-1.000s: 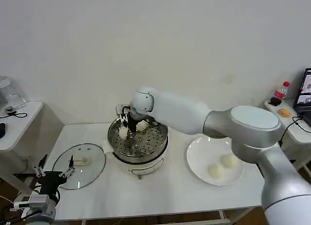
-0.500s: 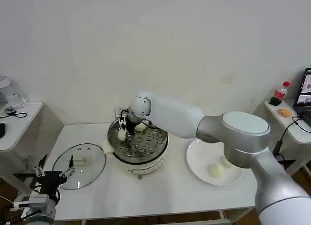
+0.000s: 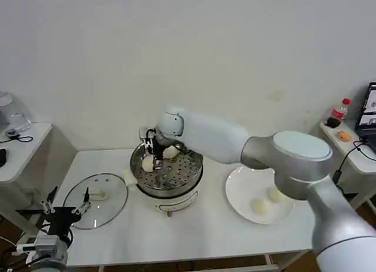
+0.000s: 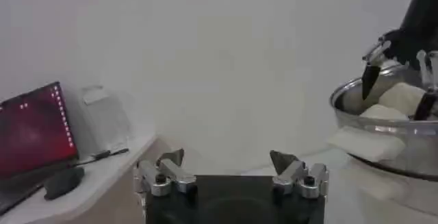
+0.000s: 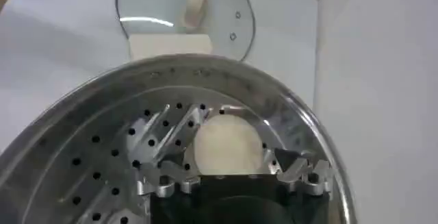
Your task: Take steamed baozi put them in steamer then cover it.
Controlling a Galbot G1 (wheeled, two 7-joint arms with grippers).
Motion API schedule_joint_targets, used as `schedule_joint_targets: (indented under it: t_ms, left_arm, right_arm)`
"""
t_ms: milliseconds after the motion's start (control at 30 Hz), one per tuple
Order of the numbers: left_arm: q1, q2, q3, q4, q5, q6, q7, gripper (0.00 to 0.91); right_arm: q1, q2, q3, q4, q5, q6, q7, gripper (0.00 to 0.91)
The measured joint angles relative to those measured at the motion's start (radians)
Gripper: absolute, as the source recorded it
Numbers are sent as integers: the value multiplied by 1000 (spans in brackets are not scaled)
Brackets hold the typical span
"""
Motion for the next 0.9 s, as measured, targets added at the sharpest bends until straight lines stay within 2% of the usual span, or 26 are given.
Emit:
schedule_joint_targets:
  t_ms: [233,400,633,900]
  left_arm:
    - [3,10,5,-13,-11,8,3,907]
    - [12,15,13,-23,-12,9,3,907]
    - [20,11,34,-35,-1,9,4,907]
    - [26,-3,66,-38,26,7,3,907]
  right_arm:
    - [118,-147,-44,154,6,11,-18,907]
    - [157,-308,-58,286,-26,32,-41,907]
    - [145,-573,-44,451,-128,77,-86,907]
    - [13,-828,38,577,-265,135,-148,907]
